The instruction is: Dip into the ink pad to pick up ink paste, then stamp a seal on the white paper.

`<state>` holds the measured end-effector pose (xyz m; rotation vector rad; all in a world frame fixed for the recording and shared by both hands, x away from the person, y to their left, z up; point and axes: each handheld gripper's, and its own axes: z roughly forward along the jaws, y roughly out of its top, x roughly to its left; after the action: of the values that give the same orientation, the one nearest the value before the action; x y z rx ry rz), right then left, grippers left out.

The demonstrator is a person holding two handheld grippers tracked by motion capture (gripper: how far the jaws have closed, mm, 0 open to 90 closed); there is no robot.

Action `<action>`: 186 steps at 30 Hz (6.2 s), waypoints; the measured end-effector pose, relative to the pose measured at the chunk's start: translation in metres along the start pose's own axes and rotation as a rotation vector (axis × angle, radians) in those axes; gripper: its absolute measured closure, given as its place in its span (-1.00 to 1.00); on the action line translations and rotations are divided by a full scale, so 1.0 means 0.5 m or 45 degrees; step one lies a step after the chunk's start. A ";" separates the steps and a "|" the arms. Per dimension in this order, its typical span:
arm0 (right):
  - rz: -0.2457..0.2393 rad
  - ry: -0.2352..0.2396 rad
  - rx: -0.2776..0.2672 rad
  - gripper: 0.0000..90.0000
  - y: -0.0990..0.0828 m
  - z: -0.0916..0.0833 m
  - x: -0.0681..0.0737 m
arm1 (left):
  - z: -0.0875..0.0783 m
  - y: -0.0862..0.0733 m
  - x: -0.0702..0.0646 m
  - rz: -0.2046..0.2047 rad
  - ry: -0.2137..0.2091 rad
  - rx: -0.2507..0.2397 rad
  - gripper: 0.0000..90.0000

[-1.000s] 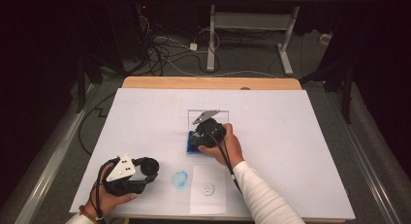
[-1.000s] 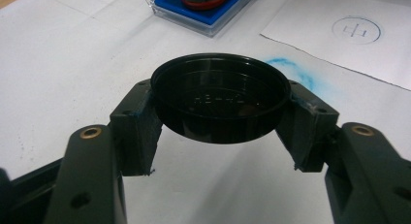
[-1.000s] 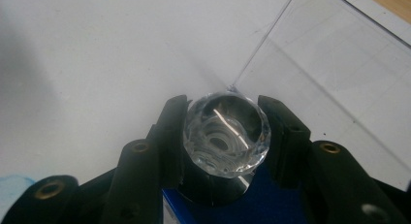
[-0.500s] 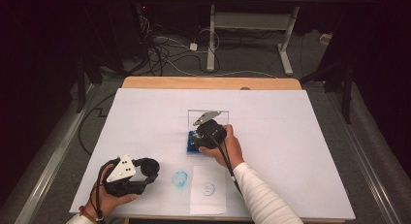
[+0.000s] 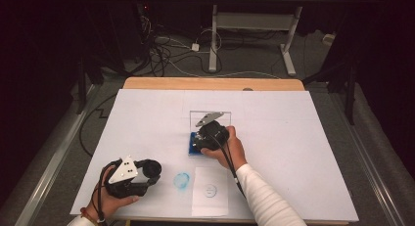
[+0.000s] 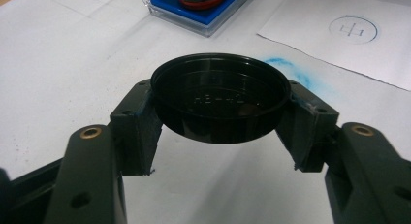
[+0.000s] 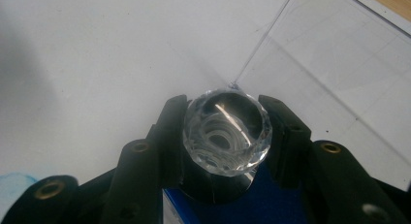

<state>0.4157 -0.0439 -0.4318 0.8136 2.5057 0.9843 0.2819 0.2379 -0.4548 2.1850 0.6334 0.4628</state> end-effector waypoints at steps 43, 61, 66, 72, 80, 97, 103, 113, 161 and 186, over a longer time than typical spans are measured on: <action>-0.013 0.029 -0.379 0.27 -0.046 -0.220 -0.004 | -0.014 -0.003 0.010 -0.024 0.040 -0.020 -0.19; -0.020 0.045 -0.405 0.27 -0.076 -0.273 0.000 | -0.015 -0.002 0.010 -0.006 0.038 -0.023 -0.19; -0.018 0.047 -0.409 0.27 -0.082 -0.283 0.000 | -0.016 -0.004 0.010 -0.011 0.036 -0.026 -0.19; -0.022 0.054 -0.414 0.27 -0.089 -0.295 0.005 | -0.014 -0.003 0.012 -0.007 0.035 -0.022 -0.19; -0.037 0.073 -0.419 0.27 -0.092 -0.304 0.019 | -0.011 0.001 0.007 0.007 0.035 -0.012 -0.19; -0.108 0.170 -0.382 0.27 -0.100 -0.302 0.073 | -0.003 0.004 0.007 0.015 0.029 0.003 -0.19; -0.135 0.196 -0.362 0.27 -0.100 -0.294 0.090 | -0.008 0.004 0.008 0.007 0.033 -0.013 -0.19; -0.146 0.191 -0.363 0.27 -0.097 -0.294 0.094 | -0.011 0.002 0.006 0.010 0.034 -0.012 -0.19; -0.169 0.241 -0.155 0.27 -0.180 -0.167 0.148 | -0.007 0.010 -0.001 0.037 0.030 0.001 -0.19; -0.190 0.263 -0.103 0.27 -0.191 -0.152 0.146 | -0.008 0.010 -0.003 0.038 0.029 0.002 -0.19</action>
<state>0.2847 -0.0952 -0.4515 0.5159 2.6324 1.1607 0.2802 0.2367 -0.4484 2.1958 0.6141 0.5041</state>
